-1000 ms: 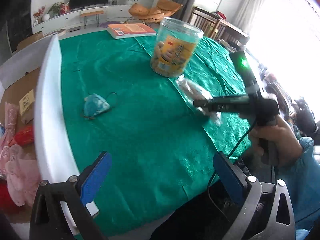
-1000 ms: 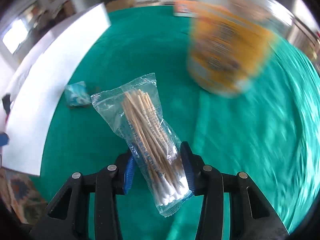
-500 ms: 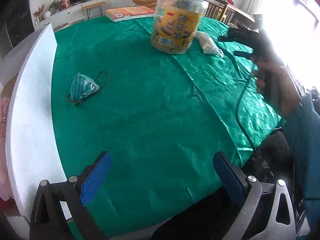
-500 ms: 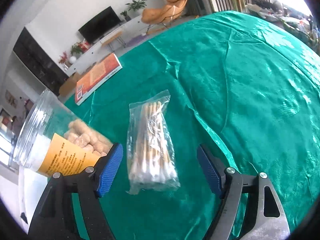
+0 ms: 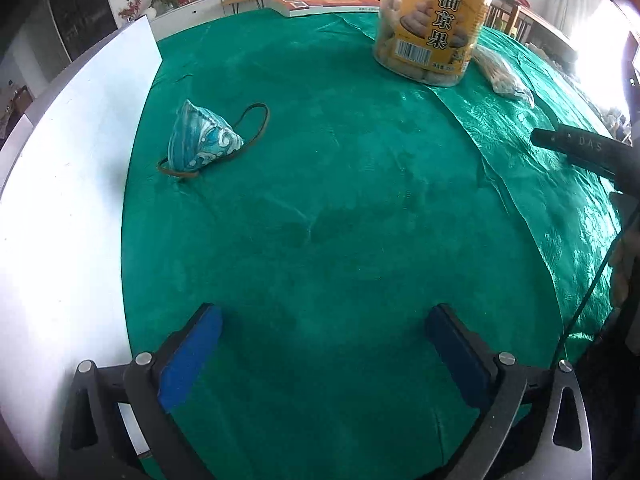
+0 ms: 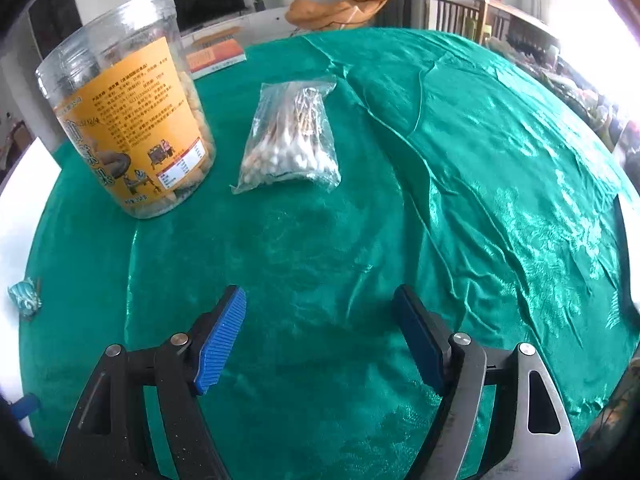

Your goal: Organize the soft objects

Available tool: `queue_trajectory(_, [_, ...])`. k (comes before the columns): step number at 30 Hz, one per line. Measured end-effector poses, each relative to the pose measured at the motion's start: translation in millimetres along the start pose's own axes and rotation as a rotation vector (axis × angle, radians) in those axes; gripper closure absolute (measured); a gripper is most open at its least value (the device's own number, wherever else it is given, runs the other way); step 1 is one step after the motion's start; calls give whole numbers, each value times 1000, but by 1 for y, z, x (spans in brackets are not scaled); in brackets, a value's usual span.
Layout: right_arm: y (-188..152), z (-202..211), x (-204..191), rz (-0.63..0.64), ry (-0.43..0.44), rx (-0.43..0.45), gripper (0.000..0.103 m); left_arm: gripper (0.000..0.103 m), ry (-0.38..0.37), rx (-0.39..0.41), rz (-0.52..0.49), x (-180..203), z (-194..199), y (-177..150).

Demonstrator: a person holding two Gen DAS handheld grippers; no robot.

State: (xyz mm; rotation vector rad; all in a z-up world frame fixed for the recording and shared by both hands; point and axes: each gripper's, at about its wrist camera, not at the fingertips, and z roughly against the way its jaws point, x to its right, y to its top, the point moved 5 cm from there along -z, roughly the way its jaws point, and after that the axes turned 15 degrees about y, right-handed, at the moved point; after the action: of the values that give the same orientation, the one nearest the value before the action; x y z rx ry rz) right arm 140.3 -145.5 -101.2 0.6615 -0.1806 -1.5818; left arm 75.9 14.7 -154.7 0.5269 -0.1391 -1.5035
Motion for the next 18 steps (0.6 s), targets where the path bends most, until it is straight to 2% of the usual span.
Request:
queue_trajectory(6, [-1, -7, -6, 60, -51, -26, 19, 0, 3, 0, 21, -2, -5, 10])
queue_trajectory(12, [-1, -7, -4, 58, -47, -25, 17, 0, 16, 32, 46, -3, -3, 8])
queue_trajectory(16, [-1, -7, -4, 58, -48, -25, 17, 0, 18, -1, 50, -5, -7, 18])
queue_trajectory(18, [-1, -7, -4, 58, -48, -25, 17, 0, 36, -23, 89, -11, -13, 27])
